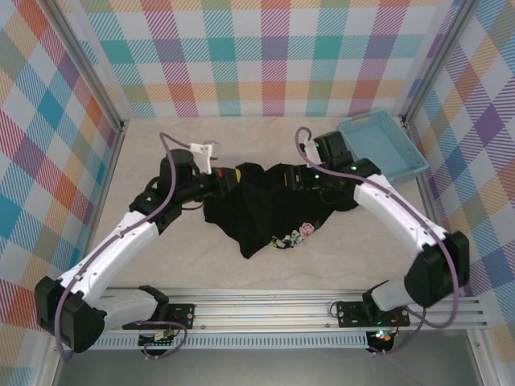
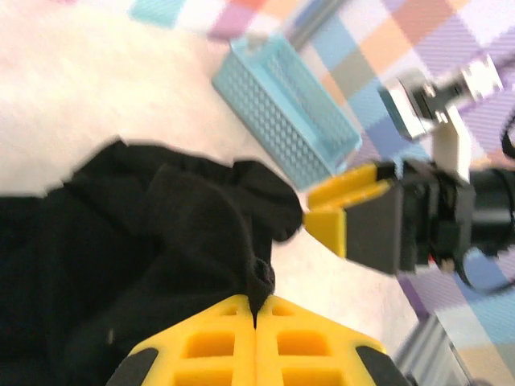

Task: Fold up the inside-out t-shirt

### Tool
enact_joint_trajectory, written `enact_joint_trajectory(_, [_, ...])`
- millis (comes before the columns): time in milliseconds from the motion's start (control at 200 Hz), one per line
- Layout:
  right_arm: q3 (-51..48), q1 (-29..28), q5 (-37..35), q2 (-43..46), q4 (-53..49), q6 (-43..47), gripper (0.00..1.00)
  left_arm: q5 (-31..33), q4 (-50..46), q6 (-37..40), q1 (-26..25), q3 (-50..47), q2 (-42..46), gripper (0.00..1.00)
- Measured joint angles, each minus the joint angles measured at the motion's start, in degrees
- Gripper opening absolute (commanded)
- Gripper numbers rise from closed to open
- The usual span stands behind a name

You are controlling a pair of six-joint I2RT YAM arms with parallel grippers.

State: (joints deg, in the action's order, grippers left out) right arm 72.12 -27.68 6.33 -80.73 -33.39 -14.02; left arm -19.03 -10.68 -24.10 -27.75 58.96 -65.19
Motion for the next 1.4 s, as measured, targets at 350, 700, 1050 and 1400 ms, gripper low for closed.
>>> enact_joint_trajectory(350, [-6.3, 3.8, -7.8, -5.5, -1.0, -2.1, 0.70, 15.0, -11.1, 3.7, 0.6, 5.1, 4.5, 0.00])
enact_joint_trajectory(700, [-11.1, 16.2, -11.8, -7.3, 0.6, -6.6, 0.70, 30.0, -13.7, 4.2, 6.7, 9.7, 12.3, 0.00])
enact_joint_trajectory(1050, [-2.6, 9.8, -12.6, -20.9, 2.4, -0.8, 0.74, 34.2, -15.3, 4.7, 10.9, 15.5, 11.4, 0.00])
enact_joint_trajectory(1400, [6.7, 2.9, -13.0, -30.4, 4.1, 5.2, 0.74, 33.3, -17.5, 4.6, 13.3, 15.6, 9.5, 0.00])
